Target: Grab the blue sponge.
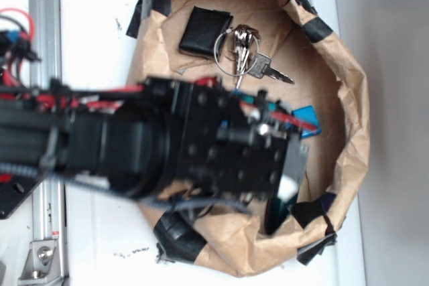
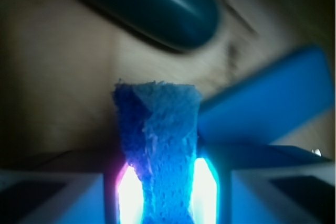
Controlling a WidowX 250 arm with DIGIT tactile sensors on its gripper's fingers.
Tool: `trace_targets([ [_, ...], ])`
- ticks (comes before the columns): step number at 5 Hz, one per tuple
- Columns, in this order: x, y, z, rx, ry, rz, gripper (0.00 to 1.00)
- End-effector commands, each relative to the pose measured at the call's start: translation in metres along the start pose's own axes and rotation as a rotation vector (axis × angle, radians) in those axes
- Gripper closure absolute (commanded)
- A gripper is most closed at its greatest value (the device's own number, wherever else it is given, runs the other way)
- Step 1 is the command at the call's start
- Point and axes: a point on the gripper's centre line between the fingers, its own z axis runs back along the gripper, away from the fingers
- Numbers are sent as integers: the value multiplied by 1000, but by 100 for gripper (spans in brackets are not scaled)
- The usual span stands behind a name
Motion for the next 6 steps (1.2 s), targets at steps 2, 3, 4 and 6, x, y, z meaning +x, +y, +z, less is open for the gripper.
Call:
trace_targets([
  [2, -73, 67, 120, 15, -181, 738, 100],
  [3, -67, 45, 145, -12, -171, 994, 100],
  [4, -54, 24, 156, 9, -155, 1180, 100],
  [6, -42, 11, 143, 17, -130, 1154, 100],
])
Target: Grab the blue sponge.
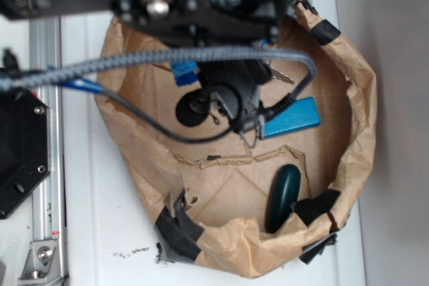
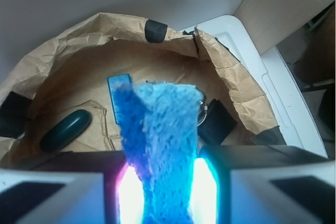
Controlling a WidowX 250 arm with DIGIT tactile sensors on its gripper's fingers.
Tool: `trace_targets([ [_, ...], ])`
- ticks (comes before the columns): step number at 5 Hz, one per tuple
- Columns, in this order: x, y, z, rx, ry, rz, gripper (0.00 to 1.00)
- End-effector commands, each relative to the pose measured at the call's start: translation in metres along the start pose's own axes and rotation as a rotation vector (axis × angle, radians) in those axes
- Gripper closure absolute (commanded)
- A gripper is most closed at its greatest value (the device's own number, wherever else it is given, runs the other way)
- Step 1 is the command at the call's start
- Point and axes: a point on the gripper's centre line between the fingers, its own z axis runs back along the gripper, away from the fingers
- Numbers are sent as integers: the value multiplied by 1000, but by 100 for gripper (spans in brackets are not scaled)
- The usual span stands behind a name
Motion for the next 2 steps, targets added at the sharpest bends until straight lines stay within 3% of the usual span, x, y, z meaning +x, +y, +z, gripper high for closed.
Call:
trace_targets([
  [1, -16, -22, -8, -11, -17, -64, 100],
  [2, -13, -18, -12, -15, -24, -79, 100],
])
